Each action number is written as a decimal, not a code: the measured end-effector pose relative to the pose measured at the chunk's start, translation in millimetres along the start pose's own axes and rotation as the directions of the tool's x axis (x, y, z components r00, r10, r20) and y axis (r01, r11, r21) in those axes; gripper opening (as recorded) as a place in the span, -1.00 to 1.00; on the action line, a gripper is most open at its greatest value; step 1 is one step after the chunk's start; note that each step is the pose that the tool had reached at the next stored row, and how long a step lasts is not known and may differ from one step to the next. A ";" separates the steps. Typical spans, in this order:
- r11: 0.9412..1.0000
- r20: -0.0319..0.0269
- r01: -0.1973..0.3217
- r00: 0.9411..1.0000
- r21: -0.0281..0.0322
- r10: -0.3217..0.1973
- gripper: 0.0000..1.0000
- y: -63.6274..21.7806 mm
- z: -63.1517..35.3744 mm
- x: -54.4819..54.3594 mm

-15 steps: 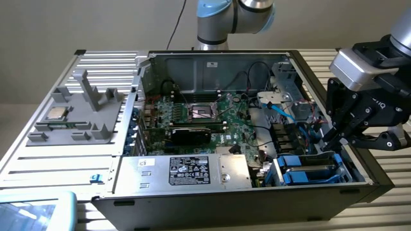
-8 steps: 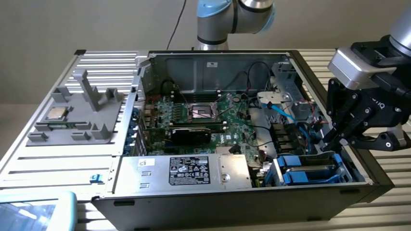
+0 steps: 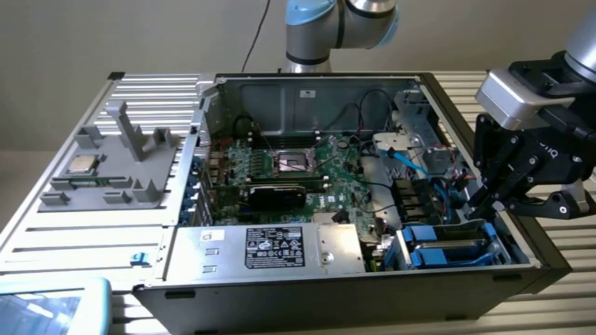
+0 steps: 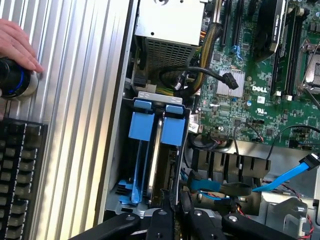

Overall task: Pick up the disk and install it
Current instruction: 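Insert the first disk wire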

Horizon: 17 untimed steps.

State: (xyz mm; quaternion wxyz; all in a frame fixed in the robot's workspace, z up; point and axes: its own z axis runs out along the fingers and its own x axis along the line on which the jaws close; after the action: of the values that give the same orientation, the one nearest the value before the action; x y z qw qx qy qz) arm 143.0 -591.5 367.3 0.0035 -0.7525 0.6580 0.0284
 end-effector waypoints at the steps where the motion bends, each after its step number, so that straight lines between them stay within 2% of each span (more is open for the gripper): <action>1: 1.000 0.000 0.000 1.000 0.000 0.000 -0.67 0.0 0.0 0.0; 6: 1.000 0.000 -0.003 1.000 0.001 0.003 -0.67 0.6 0.5 -0.2; 10: 1.000 -0.002 -0.011 1.000 0.003 0.011 -0.67 5.6 2.2 -1.0; 13: 1.000 -0.011 -0.012 1.000 0.003 0.012 -0.67 9.1 2.9 -1.5; 14: 1.000 -0.022 -0.012 1.000 0.001 0.012 -0.67 9.0 3.2 -2.1; 16: 1.000 -0.052 -0.013 0.999 -0.002 0.013 -0.67 8.9 3.5 -2.7; 17: 1.000 -0.064 -0.014 0.998 -0.004 0.014 -0.67 8.9 3.9 -3.4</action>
State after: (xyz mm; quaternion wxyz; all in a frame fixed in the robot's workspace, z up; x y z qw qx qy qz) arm 133.6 -589.2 363.9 -0.0194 -0.7484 0.6629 0.0055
